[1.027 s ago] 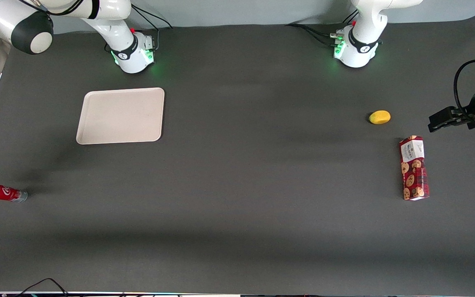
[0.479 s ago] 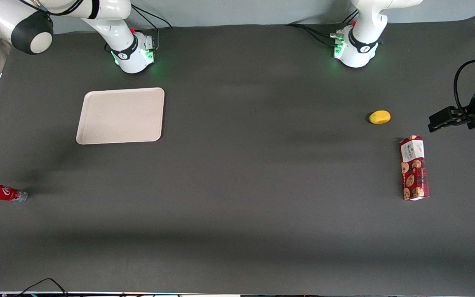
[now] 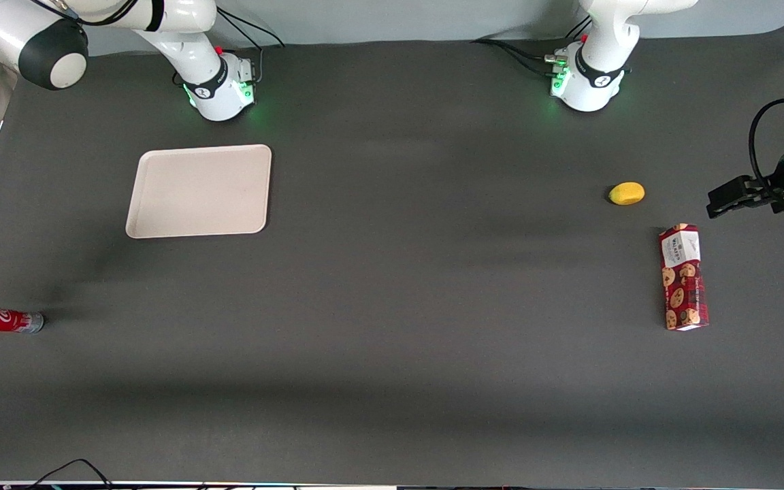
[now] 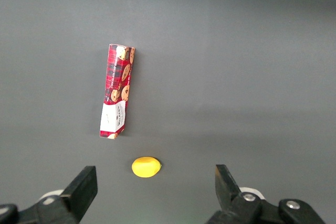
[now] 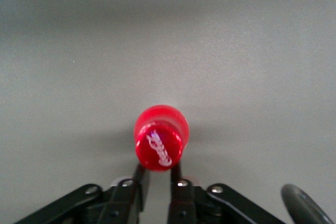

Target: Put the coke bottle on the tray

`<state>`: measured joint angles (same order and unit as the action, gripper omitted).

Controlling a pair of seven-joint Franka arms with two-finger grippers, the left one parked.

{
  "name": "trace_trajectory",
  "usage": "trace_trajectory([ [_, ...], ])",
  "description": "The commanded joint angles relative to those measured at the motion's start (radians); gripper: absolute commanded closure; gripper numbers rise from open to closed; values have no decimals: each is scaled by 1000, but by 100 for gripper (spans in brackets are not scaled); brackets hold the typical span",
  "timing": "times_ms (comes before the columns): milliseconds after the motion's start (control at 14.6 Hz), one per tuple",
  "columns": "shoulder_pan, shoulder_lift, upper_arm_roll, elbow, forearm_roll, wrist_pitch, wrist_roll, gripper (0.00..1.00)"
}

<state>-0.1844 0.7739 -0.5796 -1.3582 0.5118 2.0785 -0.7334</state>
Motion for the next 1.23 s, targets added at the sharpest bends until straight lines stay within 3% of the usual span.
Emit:
trace_trajectory([
  [0,3,18,-9,28,28,6,5,85],
  [68,3,18,-9,28,27,8,5,84],
  [137,3,18,-9,30,27,8,5,73],
  [205,3,15,-9,30,27,8,3,26],
  [274,3,2,-9,31,28,6,6,0],
  [479,10,-76,-23,19,7,-9,6,0],
  [684,13,-175,-66,28,-56,-135,5,0],
  [1027,48,-482,-83,27,-364,-384,23,0],
  [1163,78,-620,-78,24,-447,-535,106,0],
])
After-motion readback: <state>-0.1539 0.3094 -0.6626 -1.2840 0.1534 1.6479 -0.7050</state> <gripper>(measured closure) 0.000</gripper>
